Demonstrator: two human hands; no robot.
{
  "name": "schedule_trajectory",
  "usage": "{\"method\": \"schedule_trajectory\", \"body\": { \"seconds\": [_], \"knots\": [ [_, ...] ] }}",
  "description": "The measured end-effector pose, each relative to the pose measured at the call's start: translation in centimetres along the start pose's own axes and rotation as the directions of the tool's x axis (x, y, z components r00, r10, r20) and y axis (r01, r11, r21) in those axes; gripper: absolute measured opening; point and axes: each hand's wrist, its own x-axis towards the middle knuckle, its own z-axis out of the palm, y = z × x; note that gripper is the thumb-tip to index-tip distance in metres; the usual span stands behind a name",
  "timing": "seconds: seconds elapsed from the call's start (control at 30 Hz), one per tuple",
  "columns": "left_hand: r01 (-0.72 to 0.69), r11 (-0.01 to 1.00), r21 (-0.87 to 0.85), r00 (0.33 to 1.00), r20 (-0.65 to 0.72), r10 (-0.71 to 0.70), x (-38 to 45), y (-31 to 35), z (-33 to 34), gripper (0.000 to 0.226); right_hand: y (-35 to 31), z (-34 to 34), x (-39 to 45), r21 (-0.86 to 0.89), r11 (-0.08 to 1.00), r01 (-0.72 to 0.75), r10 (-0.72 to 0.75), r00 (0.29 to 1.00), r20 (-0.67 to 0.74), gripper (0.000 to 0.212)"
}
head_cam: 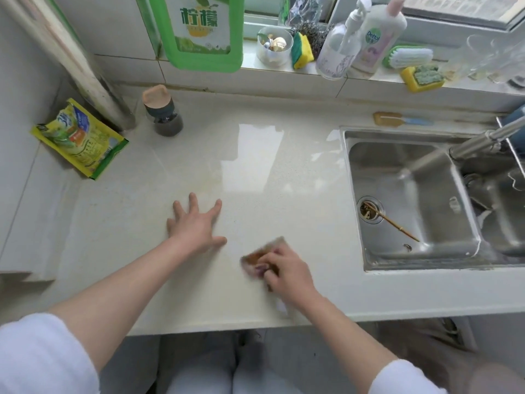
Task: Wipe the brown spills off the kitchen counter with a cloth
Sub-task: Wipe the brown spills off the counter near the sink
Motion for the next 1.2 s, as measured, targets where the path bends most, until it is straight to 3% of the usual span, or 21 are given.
{"method": "schedule_trajectory", "body": {
  "seconds": [0.07, 0.1, 0.17, 0.2, 0.27, 0.3, 0.33, 0.37, 0.4, 0.43, 0.5, 0.53, 0.6, 0.67, 0.7, 0.8, 0.9, 1.0, 1.07, 1.13, 1.2],
  "knots": [
    [-0.007, 1.0, 0.009, 1.0, 0.018, 0.007, 0.1, 0.1, -0.2, 0.101, -0.4, 1.1, -2.7, -0.046, 0.949, 0.312, -0.284, 0.908, 0.308, 0.02],
    [-0.006, 1.0, 0.007, 1.0, 0.023, 0.006, 0.0, 0.1, -0.2, 0.101, 1.0, 0.0, -2.9, -0.052, 0.947, 0.316, -0.284, 0.904, 0.319, 0.019],
    [0.003, 1.0, -0.006, 1.0, 0.021, -0.003, 0.1, 0.1, -0.3, 0.102, 4.9, -3.3, -1.7, -0.05, 0.996, 0.068, -0.062, 0.992, 0.113, 0.015],
    [0.007, 1.0, -0.01, 1.0, 0.021, -0.007, 0.0, 0.1, -0.2, 0.102, 6.9, -4.9, -1.1, -0.014, 0.995, -0.096, 0.094, 0.993, -0.075, 0.019],
    [0.006, 1.0, -0.023, 1.0, 0.016, -0.005, 0.0, 0.0, -0.1, 0.102, 8.6, -6.3, -0.4, 0.159, 0.911, -0.381, 0.411, 0.81, -0.417, 0.028],
    [0.004, 1.0, -0.028, 1.0, 0.015, -0.004, 0.0, -0.1, -0.1, 0.102, 7.9, -5.4, -0.4, 0.189, 0.874, -0.447, 0.479, 0.73, -0.487, 0.03],
    [0.004, 0.999, -0.032, 1.0, 0.016, -0.003, 0.0, -0.2, -0.1, 0.102, 6.5, -3.7, -0.7, 0.159, 0.877, -0.454, 0.468, 0.731, -0.496, 0.031],
    [0.004, 1.0, -0.031, 1.0, 0.022, -0.004, 0.0, -0.1, 0.0, 0.102, 4.9, -1.6, -1.6, 0.092, 0.925, -0.369, 0.373, 0.83, -0.415, 0.032],
    [0.006, 1.0, -0.027, 1.0, 0.023, -0.005, 0.0, -0.1, 0.0, 0.102, 3.1, 0.4, -3.0, 0.015, 0.982, -0.186, 0.183, 0.945, -0.27, 0.032],
    [0.008, 1.0, -0.023, 1.0, 0.021, -0.008, 0.0, -0.3, 0.2, 0.103, 1.7, 2.1, -4.7, -0.036, 0.999, 0.032, -0.035, 0.996, -0.082, 0.029],
    [0.006, 1.0, -0.017, 1.0, 0.015, -0.006, 0.1, -0.2, 0.3, 0.103, 2.2, 2.0, -6.2, -0.043, 0.968, 0.246, -0.24, 0.964, 0.111, 0.027],
    [0.004, 1.0, -0.013, 1.0, 0.014, -0.003, 0.1, -0.2, 0.3, 0.102, 3.4, 0.6, -6.0, -0.014, 0.984, 0.179, -0.178, 0.982, 0.063, 0.025],
    [-0.003, 1.0, -0.005, 1.0, 0.015, 0.003, 0.2, -0.2, 0.2, 0.102, 6.6, -2.4, -5.4, 0.003, 0.991, -0.131, 0.129, 0.979, -0.156, 0.02],
    [-0.005, 1.0, -0.001, 1.0, 0.016, 0.005, 0.1, -0.1, 0.3, 0.101, 9.5, -4.5, -6.2, 0.028, 0.905, -0.425, 0.408, 0.847, -0.342, 0.018],
    [-0.005, 1.0, -0.001, 1.0, 0.018, 0.005, 0.2, -0.2, 0.3, 0.101, 9.7, -4.4, -6.7, 0.02, 0.871, -0.491, 0.461, 0.804, -0.376, 0.016],
    [-0.004, 1.0, 0.002, 1.0, 0.02, 0.004, 0.2, -0.1, 0.3, 0.1, 4.5, -0.2, -7.4, -0.037, 0.9, -0.435, 0.401, 0.857, -0.323, 0.008],
    [-0.018, 1.0, -0.002, 1.0, 0.026, 0.018, 0.0, -0.1, 0.1, 0.099, -3.6, 6.1, -6.8, -0.03, 0.994, -0.108, 0.106, 0.992, -0.073, 0.021],
    [-0.017, 1.0, -0.006, 0.999, 0.031, 0.017, -0.2, -0.1, 0.0, 0.098, -4.7, 6.9, -6.0, -0.017, 0.994, 0.107, -0.104, 0.988, 0.11, 0.016],
    [-0.03, 1.0, -0.009, 0.999, 0.045, 0.03, -0.1, -0.2, -0.2, 0.093, -1.1, 4.7, -6.4, -0.03, 0.998, -0.047, 0.047, 0.999, 0.008, 0.013],
    [-0.06, 0.998, -0.017, 0.996, 0.064, 0.061, -0.1, -0.8, -0.8, 0.086, 2.8, 1.7, -7.5, -0.038, 0.943, -0.33, 0.316, 0.928, -0.198, 0.011],
    [-0.119, 0.993, 0.016, 0.992, 0.046, 0.118, -0.3, -1.8, -1.3, 0.078, 3.7, 0.8, -8.5, -0.087, 0.895, -0.438, 0.398, 0.87, -0.291, 0.013]
  ]
}}
